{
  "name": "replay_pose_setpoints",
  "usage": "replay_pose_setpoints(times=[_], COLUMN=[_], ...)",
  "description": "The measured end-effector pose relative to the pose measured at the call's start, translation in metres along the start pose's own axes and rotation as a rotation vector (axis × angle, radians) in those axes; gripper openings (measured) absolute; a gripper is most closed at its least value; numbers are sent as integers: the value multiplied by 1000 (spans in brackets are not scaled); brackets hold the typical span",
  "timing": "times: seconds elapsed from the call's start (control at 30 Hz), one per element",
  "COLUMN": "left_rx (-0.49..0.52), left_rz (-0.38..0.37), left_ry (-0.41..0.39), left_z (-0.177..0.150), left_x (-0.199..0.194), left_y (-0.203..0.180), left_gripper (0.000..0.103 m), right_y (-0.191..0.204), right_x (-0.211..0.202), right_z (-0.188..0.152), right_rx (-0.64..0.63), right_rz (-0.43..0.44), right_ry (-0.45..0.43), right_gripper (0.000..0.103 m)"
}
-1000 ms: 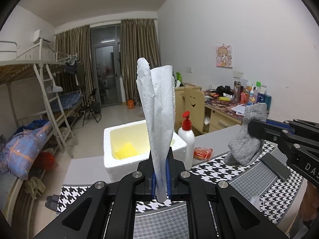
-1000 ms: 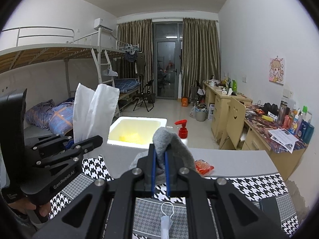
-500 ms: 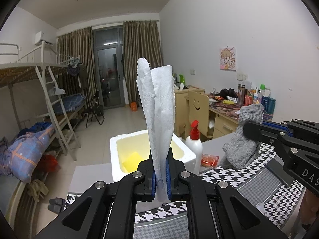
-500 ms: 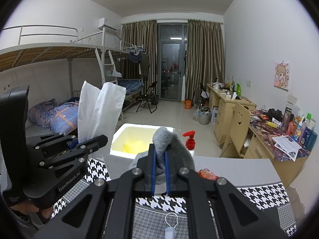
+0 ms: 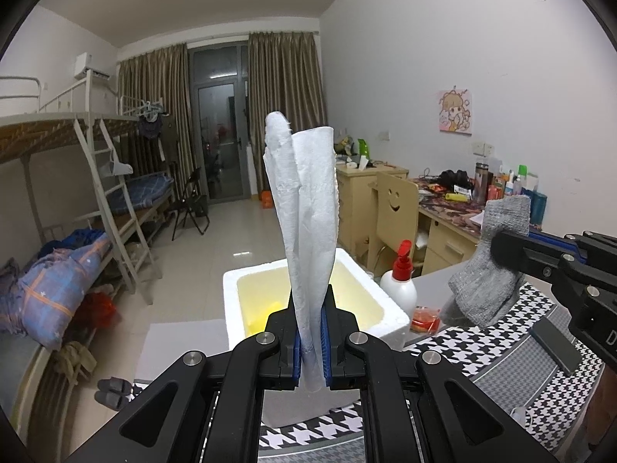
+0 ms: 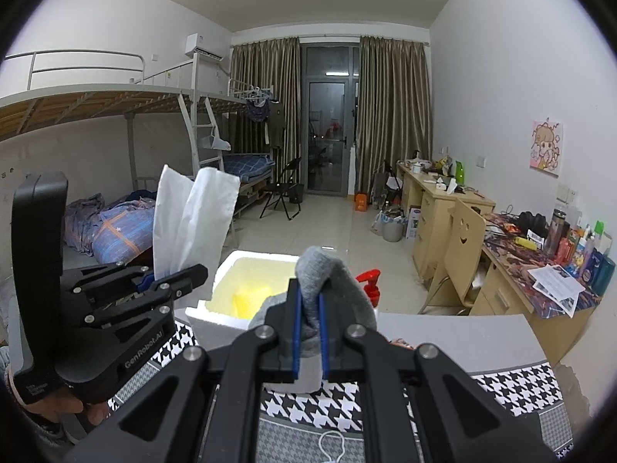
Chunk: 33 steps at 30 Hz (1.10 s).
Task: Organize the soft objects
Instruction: 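Hold the towel over the open foam box with the left gripper while the right holds the sock beside it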
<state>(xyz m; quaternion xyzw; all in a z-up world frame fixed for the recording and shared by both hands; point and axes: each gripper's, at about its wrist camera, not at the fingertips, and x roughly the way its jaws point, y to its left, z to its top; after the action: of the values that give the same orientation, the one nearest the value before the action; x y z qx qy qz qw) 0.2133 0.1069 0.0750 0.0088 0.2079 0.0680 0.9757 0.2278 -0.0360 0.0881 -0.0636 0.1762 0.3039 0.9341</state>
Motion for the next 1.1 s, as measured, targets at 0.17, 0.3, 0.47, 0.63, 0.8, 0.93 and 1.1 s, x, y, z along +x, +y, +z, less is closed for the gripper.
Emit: replay_pose_setpoints(times=[0.17,0.3,0.47,0.63,0.8,0.93,1.1], left_rx=[-2,-7,-14,-28,-29,-35,-28], left_rz=[1,-6,-7,-13,-14,-14,-22], left_ry=[16,33,52,78,104,119,141], left_z=[3,6,7,7,5,5,4], left_x=[11,22,33,48,63,74,84], left_y=[4,7,10,16,20,24,27], left_gripper=[8,8,8,8,8,8,10], right_y=[2,3,4,3,3,1,-1], right_x=[7,11,19,25,33,41,49], right_z=[3,5,10,12,14,16,18], right_rx=[-1,-3,-4,-1,1,2,5], right_rz=[3,7,7,4,3,-2,-9], right_ry=[6,11,22,27,38,48,59], right_gripper=[11,11,11,11,11,11,11])
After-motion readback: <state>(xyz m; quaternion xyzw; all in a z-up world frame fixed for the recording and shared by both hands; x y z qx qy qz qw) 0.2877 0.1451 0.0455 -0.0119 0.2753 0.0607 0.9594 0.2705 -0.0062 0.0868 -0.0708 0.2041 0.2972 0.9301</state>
